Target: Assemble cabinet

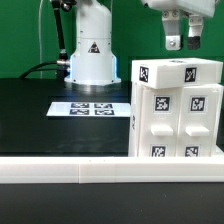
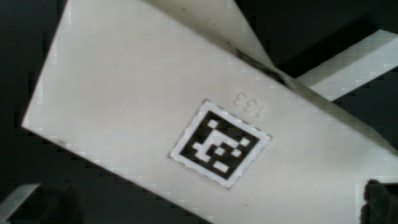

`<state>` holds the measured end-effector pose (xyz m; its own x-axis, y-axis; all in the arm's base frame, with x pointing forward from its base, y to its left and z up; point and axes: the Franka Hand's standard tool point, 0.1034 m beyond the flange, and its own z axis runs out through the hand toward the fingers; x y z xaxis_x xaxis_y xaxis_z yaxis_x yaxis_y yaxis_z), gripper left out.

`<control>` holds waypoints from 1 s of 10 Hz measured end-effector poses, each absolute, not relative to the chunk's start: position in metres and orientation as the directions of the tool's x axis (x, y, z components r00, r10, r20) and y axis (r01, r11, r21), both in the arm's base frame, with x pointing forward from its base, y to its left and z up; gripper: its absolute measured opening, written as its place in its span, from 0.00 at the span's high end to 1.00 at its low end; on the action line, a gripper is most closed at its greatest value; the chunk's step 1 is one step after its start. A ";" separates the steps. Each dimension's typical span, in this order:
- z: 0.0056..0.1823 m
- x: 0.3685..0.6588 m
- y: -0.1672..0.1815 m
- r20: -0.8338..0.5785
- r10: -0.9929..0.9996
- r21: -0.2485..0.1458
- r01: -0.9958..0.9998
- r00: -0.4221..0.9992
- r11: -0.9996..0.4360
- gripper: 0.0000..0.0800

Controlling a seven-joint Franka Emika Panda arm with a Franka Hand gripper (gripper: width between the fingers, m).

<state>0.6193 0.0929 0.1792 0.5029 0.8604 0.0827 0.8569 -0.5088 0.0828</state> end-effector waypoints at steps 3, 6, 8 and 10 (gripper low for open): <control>0.175 0.621 0.093 0.026 0.967 0.113 0.960 0.254 -0.255 0.00; 0.170 0.621 0.088 -0.054 0.998 0.116 0.993 -0.010 0.016 0.00; 0.166 0.620 0.085 -0.093 0.983 0.101 0.981 -0.156 0.165 0.00; 0.166 0.621 0.082 -0.113 0.963 0.092 0.963 -0.243 0.254 0.00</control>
Offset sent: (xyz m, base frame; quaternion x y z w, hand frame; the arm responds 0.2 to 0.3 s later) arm 0.0061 0.0067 -0.0054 -0.0042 -0.0175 -0.2553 0.9667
